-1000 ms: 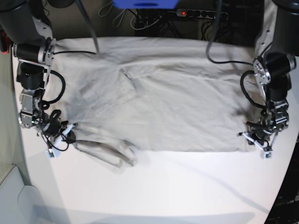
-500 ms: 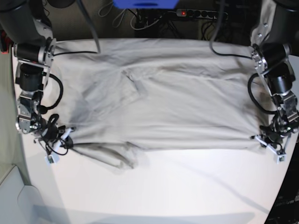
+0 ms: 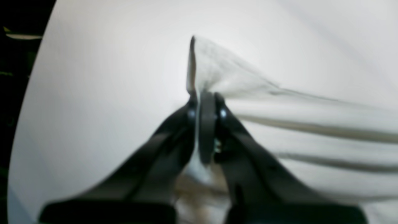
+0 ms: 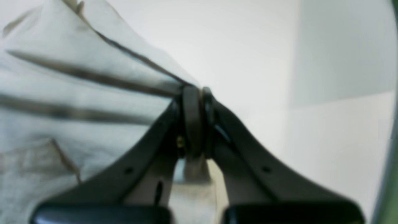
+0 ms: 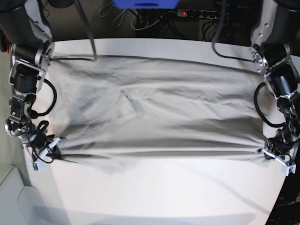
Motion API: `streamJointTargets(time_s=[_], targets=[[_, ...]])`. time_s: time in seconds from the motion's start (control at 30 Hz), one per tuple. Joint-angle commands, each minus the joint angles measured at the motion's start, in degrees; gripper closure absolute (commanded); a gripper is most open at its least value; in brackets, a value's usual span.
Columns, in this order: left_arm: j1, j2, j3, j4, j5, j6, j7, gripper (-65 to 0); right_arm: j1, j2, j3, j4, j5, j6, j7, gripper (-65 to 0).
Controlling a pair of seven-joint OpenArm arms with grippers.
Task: Layout the t-shirt on the table in an organized manner, then fold the t-shirt properly
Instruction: 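Lift the hem with both grippers and fold it over toward the collar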
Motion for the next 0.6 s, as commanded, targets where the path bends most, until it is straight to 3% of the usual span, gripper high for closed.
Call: streamJointTargets(time_s=[0.0,0.23,0.57], targets=[[-0.79,-1.51,-1.18,2.31,-0.98,0.76,-0.56,0.0,0.24,1.65,1.99,3.87,0.49,-0.53,1.58,0.0],[5.97,-1.16,-3.11,9.96,-8.36,0.76,2.08,0.0,-10.04,-0.38,2.87,22.07,0.49,-0.53,1.58,0.0],[15.91,-1.42,-3.11,19.28,-23.39,0.76,2.16,0.0,-20.86,-3.28,2.96,32.89,0.49,-0.53,1.58,0.0]])
